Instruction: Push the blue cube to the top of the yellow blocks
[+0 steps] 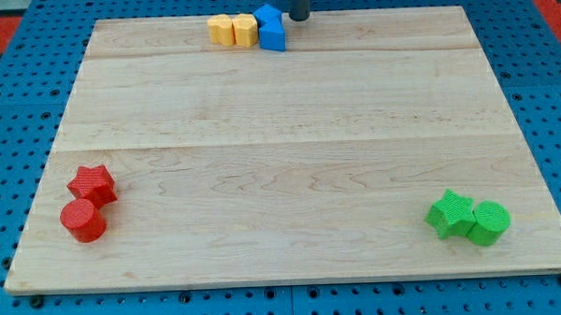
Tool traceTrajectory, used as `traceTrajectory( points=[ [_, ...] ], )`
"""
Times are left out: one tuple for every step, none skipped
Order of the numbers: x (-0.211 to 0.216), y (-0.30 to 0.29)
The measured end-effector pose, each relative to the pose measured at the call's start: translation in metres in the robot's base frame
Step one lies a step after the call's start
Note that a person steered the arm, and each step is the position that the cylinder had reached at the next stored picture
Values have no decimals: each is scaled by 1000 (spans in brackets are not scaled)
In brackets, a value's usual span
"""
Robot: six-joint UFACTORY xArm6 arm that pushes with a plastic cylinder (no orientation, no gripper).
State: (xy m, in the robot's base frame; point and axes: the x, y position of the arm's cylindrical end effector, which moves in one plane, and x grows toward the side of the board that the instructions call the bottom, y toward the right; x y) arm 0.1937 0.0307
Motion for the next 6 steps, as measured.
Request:
traceTrajectory(
  points=[
    [-1,-65],
    [-1,-109],
    [-2,-135],
    [-1,-192],
    [15,-239],
    [29,-225]
  ],
)
